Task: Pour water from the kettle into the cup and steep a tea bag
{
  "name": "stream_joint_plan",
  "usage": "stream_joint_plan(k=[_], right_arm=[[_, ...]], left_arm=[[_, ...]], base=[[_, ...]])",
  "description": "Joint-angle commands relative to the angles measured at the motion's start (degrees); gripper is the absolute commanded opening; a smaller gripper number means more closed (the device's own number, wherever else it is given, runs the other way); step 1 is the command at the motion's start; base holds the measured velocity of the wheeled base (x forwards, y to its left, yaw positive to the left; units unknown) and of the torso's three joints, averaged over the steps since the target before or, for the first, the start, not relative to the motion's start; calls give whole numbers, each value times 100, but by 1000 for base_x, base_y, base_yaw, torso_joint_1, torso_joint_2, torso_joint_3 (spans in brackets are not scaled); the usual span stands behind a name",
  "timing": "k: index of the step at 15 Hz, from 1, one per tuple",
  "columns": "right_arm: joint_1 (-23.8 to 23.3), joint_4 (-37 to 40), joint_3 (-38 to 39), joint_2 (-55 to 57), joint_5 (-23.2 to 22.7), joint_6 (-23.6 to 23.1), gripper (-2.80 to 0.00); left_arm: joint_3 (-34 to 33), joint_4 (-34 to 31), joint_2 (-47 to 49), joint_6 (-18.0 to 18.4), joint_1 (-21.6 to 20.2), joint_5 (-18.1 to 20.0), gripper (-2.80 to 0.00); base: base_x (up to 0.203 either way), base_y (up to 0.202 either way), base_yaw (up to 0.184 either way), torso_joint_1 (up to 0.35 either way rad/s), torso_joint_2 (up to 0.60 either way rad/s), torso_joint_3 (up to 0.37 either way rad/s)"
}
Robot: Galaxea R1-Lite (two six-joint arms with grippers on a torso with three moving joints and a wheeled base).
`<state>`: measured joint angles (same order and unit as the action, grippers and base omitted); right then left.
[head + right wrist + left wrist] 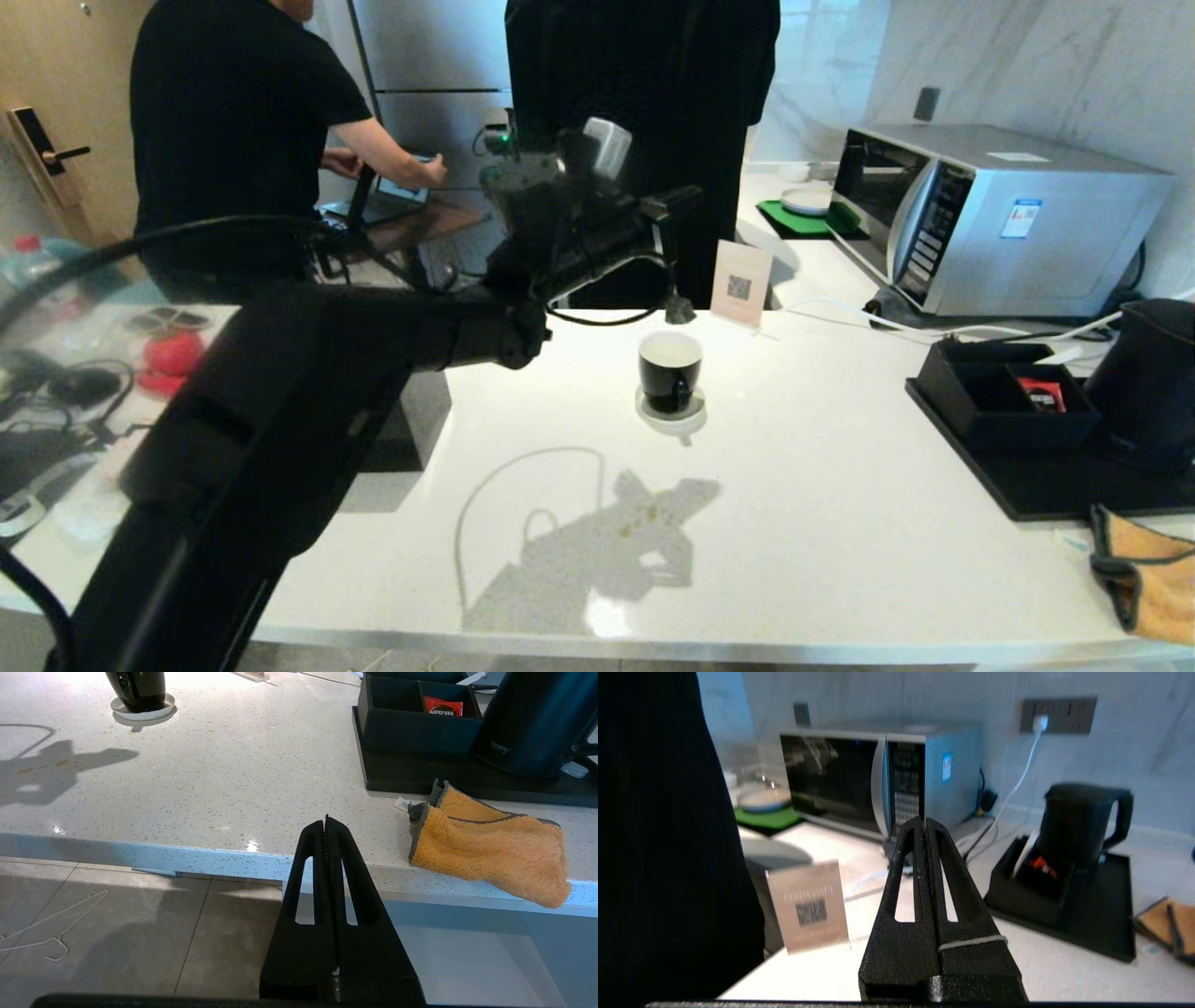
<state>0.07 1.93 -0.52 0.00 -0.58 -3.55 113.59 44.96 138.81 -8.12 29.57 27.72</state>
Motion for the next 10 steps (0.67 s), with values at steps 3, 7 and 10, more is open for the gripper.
stream_joint_plan(k=[3,7,10], right_arm=[[1,1,0,9,-3,-6,-280],[1,1,0,0,-3,-6,-280],[1,1,0,9,-3,-6,-280]], left_arm=[[-525,-82,-834,27,-21,6,-280],[-2094,-315,-1715,416,-127,-123,-280],[-3261,-402,-2466,514,-118,-738,-280]], base=[[0,0,0,0,0,0],[0,0,0,0,0,0],[0,0,0,0,0,0]])
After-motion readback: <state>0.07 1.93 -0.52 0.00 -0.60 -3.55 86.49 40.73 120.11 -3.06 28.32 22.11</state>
